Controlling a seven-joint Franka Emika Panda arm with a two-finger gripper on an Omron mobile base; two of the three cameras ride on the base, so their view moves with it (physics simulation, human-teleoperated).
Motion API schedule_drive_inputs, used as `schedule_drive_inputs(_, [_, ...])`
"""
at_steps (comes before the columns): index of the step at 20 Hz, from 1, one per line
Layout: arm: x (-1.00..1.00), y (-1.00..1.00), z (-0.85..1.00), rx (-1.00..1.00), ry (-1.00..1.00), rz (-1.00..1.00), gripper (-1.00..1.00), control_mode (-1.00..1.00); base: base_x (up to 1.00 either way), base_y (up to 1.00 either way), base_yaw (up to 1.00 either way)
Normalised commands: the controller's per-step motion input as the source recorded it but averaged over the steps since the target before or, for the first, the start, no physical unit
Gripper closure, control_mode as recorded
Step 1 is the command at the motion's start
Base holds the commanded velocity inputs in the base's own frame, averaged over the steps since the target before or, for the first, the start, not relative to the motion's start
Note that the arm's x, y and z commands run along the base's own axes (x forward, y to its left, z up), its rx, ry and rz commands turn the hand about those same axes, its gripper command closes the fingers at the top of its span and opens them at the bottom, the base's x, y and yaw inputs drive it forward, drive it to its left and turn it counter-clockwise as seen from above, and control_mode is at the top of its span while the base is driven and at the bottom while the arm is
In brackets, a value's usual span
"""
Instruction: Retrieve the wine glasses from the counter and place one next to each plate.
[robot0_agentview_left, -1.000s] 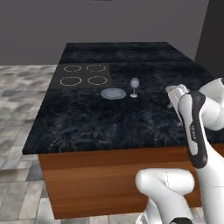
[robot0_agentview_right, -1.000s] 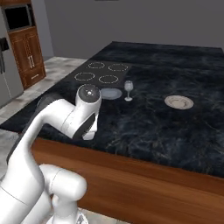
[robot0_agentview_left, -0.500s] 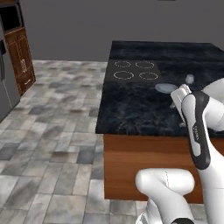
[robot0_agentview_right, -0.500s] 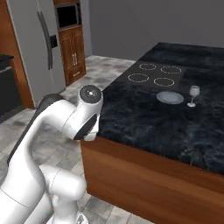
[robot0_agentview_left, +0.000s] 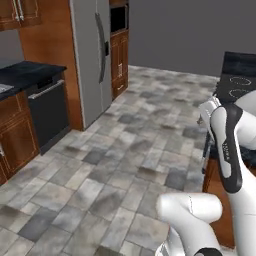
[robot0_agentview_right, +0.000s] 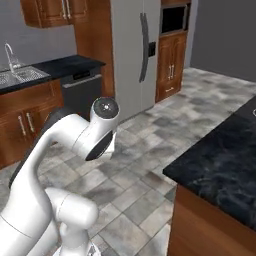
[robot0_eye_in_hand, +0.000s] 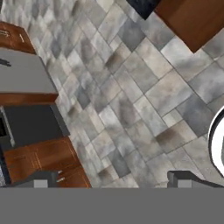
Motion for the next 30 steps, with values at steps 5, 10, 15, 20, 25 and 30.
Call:
schedule_drive_inputs(5, [0.00,0.00,0.00,0.00,0.00,0.00,-1.00,1.00,0.01,0.94,0.75])
schedule_drive_inputs(10, [0.00,0.00,0.00,0.00,0.00,0.00,-1.00,1.00,0.00,0.76,0.82])
schedule_drive_inputs(15, [0.00,0.00,0.00,0.00,0.00,0.00,-1.00,1.00,0.18,0.43,0.86])
schedule_drive_inputs(20, [0.00,0.00,0.00,0.00,0.00,0.00,-1.00,1.00,0.41,0.41,0.81])
schedule_drive_inputs(25, [0.00,0.00,0.00,0.00,0.00,0.00,-1.00,1.00,0.56,0.24,0.82])
schedule_drive_inputs(30, [0.00,0.00,0.00,0.00,0.00,0.00,-1.00,1.00,0.67,-0.01,0.84])
